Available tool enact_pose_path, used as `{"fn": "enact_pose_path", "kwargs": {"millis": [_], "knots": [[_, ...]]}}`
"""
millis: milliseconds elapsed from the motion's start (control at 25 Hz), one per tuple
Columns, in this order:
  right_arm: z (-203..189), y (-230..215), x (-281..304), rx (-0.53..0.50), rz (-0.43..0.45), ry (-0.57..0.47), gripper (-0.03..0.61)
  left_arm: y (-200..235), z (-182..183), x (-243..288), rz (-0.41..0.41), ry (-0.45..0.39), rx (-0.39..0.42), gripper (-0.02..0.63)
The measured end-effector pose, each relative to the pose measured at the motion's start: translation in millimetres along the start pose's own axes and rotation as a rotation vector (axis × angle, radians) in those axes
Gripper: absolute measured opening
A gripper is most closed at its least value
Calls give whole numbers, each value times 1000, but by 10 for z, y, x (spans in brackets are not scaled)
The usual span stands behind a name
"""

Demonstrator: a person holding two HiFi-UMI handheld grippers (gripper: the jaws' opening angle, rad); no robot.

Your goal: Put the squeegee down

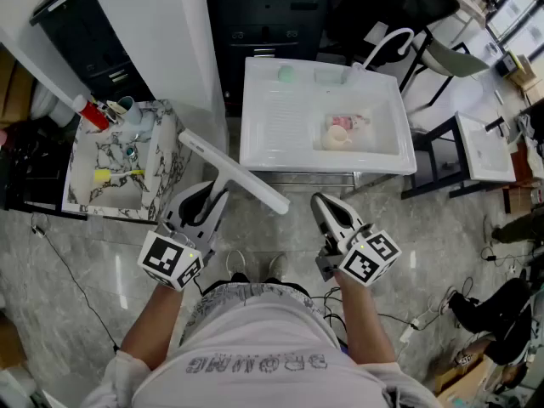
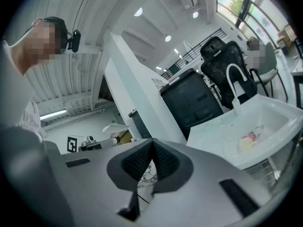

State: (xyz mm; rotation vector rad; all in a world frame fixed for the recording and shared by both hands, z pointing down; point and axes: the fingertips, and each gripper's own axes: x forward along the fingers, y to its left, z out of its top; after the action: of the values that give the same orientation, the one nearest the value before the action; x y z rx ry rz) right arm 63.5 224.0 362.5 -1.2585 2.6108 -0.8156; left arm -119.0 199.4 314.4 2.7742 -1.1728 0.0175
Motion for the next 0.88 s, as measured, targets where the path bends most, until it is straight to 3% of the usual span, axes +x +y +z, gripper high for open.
{"fn": "enact_pose_path", "kwargs": {"millis": [880], "knots": [[77, 5, -2, 1, 19, -21, 8, -46, -58, 48, 8, -7, -3, 97]]}}
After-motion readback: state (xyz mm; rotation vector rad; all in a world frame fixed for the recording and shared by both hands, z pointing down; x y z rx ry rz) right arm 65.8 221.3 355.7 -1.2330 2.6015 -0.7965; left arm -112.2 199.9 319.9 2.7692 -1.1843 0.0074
